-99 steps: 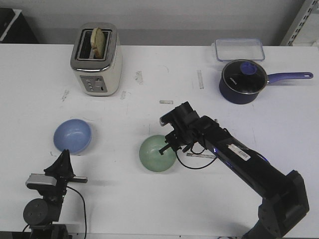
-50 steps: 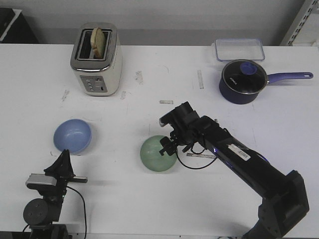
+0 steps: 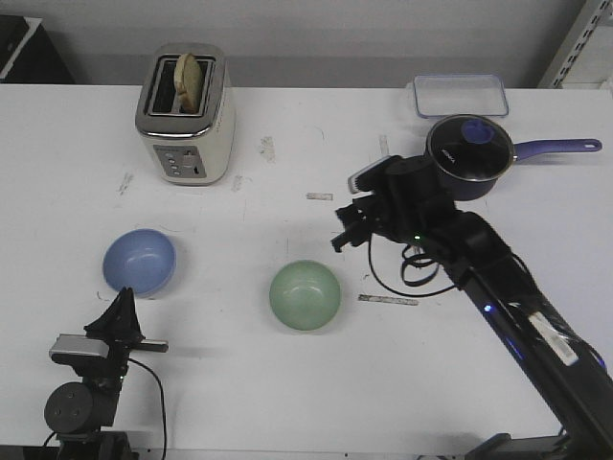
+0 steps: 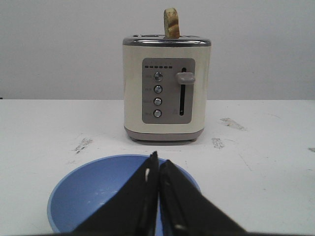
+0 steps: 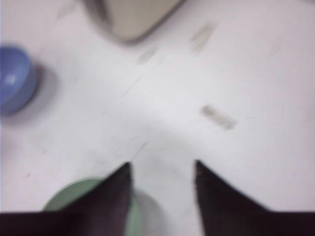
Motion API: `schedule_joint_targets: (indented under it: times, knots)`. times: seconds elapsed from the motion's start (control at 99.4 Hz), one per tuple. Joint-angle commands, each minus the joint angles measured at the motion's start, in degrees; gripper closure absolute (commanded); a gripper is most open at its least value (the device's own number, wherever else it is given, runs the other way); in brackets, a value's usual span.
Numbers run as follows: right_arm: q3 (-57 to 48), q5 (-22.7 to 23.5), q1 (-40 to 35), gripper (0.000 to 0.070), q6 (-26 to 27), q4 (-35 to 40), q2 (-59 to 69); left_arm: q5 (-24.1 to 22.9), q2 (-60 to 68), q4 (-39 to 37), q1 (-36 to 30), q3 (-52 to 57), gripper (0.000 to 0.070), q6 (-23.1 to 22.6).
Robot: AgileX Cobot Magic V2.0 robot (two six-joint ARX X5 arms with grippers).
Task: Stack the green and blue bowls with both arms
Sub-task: 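Release the green bowl and retract the right gripper to rest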
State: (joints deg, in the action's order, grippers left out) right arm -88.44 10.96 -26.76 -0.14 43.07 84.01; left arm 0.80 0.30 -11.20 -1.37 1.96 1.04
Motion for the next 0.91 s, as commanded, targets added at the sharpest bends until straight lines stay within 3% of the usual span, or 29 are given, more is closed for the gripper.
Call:
schedule_joint_targets:
  times: [0.0,0.121,0.231,0.513,0.724,0.895]
  knots:
    - [-0.8,-2.4,1.7,0.07,0.5,1.1,-1.2,0.0,-0.1,-0.9,0.1,-1.2,0.0698,0.2]
    - [1.2,-7.8,6.7,0.07,0.5,3.8,-5.8,0.0,-0.1,-0.9,0.1,-1.2,0.0698,0.3]
    - [7.0,-8.4,11.9,0.07,0.5,2.9,-11.0,0.0,-0.1,-0.9,0.1,-1.2,0.0697,0.2]
    - [32.1,-14.0,20.8,0.07,0.8,-8.1,-28.1,0.0,-0.1,-0.9,0.1,-1.2,0.0698,0.4]
    - [49.7,-14.4,22.1,0.07,0.3,-16.9,-41.7,0.0,-0.1,-0.9,0.1,-1.2,0.0698,4.6]
    - [58.0,-14.4,22.1,0.07,0.3,-20.0,-51.0,0.0,-0.1,-0.9,0.1,0.3,0.0698,6.8]
